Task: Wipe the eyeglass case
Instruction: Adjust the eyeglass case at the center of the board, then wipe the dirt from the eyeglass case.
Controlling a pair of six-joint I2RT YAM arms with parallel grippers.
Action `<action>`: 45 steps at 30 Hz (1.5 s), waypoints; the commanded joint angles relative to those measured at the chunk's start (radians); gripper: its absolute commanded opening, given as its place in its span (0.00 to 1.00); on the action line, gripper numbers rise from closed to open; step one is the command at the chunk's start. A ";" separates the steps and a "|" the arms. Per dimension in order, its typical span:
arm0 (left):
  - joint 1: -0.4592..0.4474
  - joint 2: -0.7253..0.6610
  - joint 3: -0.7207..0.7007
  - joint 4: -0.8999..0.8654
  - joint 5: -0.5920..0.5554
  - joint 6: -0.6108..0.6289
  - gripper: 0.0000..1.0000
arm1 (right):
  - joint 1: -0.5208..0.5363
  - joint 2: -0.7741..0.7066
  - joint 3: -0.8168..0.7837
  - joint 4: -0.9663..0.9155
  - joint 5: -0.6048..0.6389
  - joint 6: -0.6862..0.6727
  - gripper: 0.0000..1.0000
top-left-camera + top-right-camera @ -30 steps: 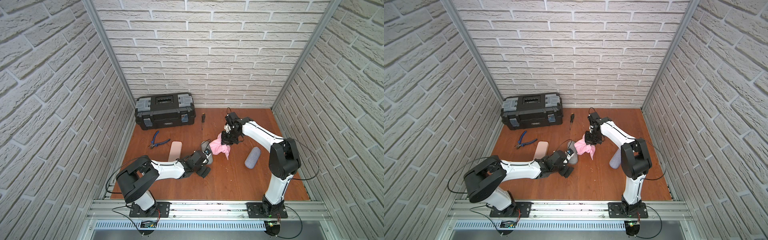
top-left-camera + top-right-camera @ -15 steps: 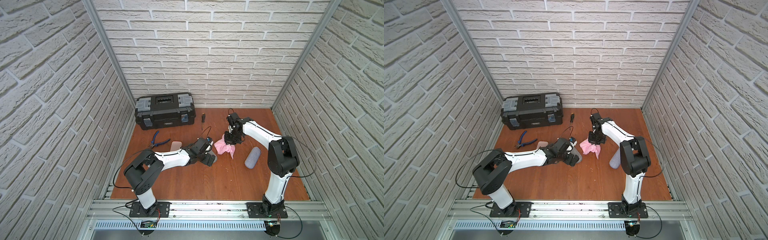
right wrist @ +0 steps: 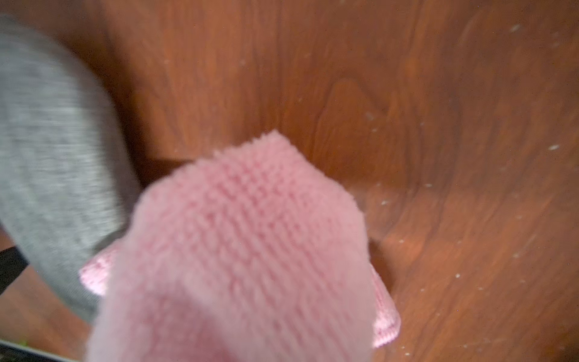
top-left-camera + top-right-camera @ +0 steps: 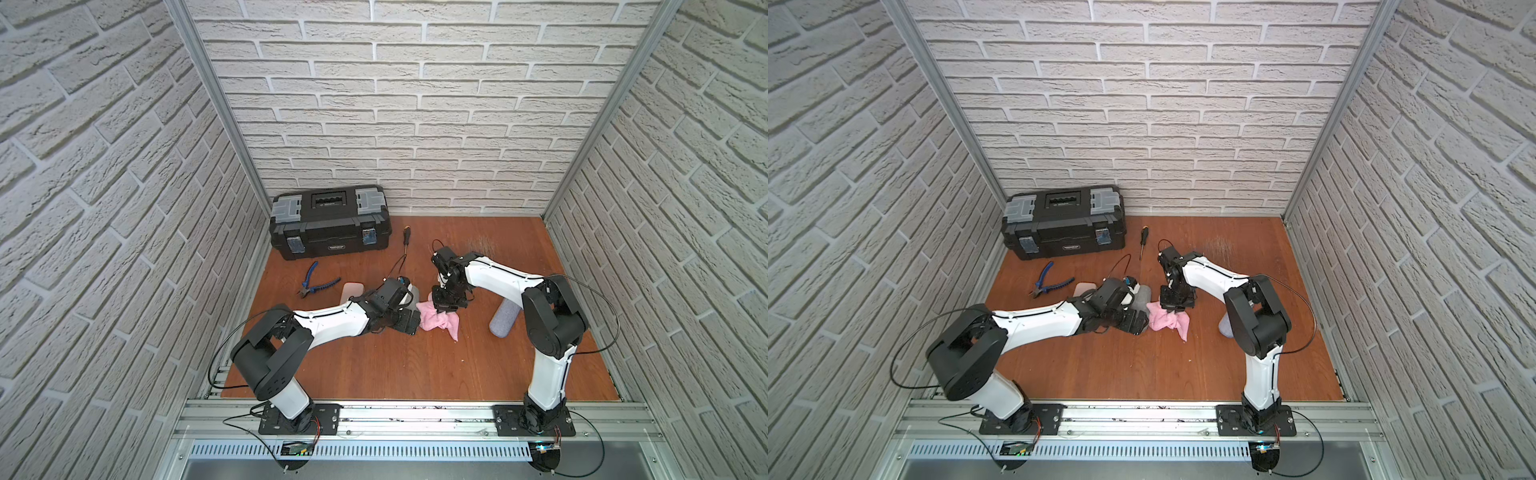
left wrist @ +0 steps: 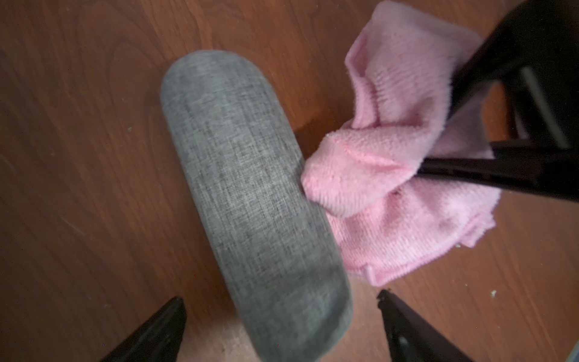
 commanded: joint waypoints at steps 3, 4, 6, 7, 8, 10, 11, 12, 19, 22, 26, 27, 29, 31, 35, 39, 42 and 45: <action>0.014 0.031 0.011 -0.005 -0.014 0.038 0.98 | 0.022 -0.088 -0.038 -0.013 -0.083 0.019 0.02; 0.014 0.028 0.005 -0.006 -0.023 0.043 0.98 | 0.015 -0.094 -0.042 -0.029 -0.064 0.004 0.02; 0.014 0.023 -0.022 0.017 -0.048 0.051 0.98 | -0.025 -0.112 -0.053 -0.055 -0.025 -0.024 0.02; 0.013 0.023 -0.036 0.036 -0.059 0.063 0.98 | -0.057 -0.128 -0.062 -0.055 -0.021 -0.032 0.02; 0.012 0.023 -0.050 0.060 -0.077 0.075 0.97 | -0.087 -0.145 -0.065 -0.057 -0.015 -0.039 0.02; 0.008 0.017 -0.079 0.126 -0.093 0.118 0.95 | -0.131 -0.160 -0.047 -0.076 0.008 -0.062 0.02; 0.006 0.013 -0.088 0.146 -0.103 0.147 0.95 | -0.147 -0.166 -0.030 -0.089 0.019 -0.074 0.02; 0.002 0.012 -0.093 0.166 -0.107 0.174 0.94 | -0.157 -0.170 -0.016 -0.097 0.028 -0.083 0.02; -0.009 0.023 -0.105 0.207 -0.126 0.259 0.85 | -0.162 -0.179 0.057 -0.111 0.072 -0.099 0.02; -0.027 0.019 -0.133 0.253 -0.132 0.284 0.75 | -0.119 -0.141 0.089 -0.087 0.044 -0.076 0.02; -0.057 0.031 -0.138 0.250 -0.163 0.328 0.61 | -0.051 -0.064 0.147 -0.075 0.037 -0.047 0.02; -0.063 0.032 -0.140 0.250 -0.167 0.332 0.61 | -0.041 -0.052 0.155 -0.067 0.029 -0.037 0.02; -0.073 0.023 -0.145 0.256 -0.169 0.338 0.61 | -0.016 -0.024 0.174 -0.053 -0.004 -0.013 0.02; -0.078 -0.001 -0.174 0.296 -0.163 0.341 0.60 | 0.006 0.014 0.185 -0.035 -0.053 0.009 0.02; -0.080 -0.033 -0.213 0.334 -0.143 0.342 0.56 | -0.002 0.072 0.167 -0.013 -0.067 0.003 0.02; -0.099 -0.036 -0.222 0.342 -0.121 0.346 0.53 | -0.082 0.129 0.174 -0.082 0.125 -0.078 0.02; -0.114 -0.036 -0.233 0.343 -0.124 0.337 0.53 | -0.071 0.087 0.223 -0.158 0.439 -0.150 0.02; -0.125 -0.046 -0.252 0.346 -0.137 0.314 0.53 | -0.025 -0.016 0.225 -0.178 0.417 -0.174 0.02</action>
